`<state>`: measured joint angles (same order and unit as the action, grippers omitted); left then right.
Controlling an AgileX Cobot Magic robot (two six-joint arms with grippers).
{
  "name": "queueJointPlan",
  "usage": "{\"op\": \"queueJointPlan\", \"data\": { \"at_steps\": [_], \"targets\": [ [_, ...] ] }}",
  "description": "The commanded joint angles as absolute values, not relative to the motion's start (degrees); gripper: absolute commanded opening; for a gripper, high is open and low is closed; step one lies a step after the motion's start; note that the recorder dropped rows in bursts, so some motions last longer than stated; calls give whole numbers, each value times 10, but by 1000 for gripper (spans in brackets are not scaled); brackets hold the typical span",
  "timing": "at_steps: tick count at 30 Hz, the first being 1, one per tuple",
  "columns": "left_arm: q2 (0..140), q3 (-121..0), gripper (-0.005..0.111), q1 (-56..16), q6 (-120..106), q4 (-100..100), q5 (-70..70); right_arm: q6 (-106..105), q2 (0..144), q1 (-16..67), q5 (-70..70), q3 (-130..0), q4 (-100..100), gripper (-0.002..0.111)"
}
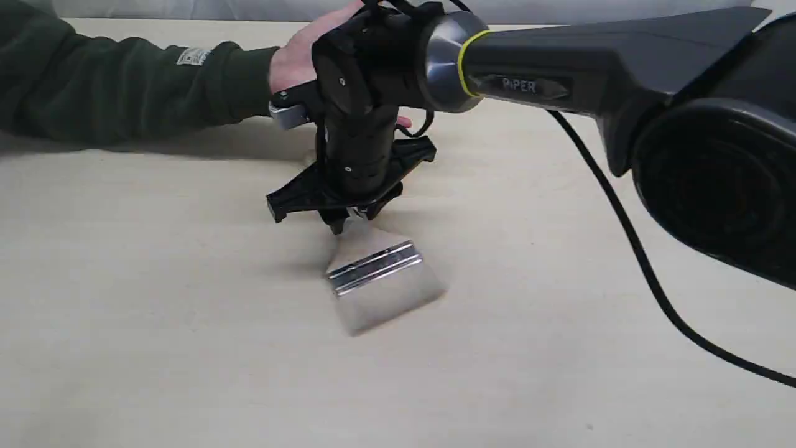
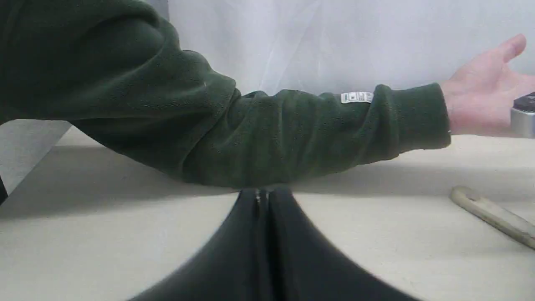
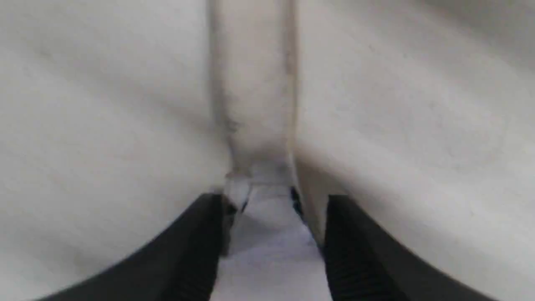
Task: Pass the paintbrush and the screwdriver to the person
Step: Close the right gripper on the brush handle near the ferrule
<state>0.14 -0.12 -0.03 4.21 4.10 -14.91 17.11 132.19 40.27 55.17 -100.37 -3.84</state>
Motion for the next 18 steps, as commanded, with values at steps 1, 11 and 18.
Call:
{"op": "queueJointPlan", "data": {
  "at_steps": [1,11,18],
  "targets": [
    [0,0,0,-4,43,40,-143,173,1332,401,597,-999,-52,41],
    [0,0,0,-4,43,40,-143,121,1332,397,598,-999,-37,41],
    [0,0,0,-4,43,40,-143,71,1332,386,593,-999,-26,41]
  ]
}}
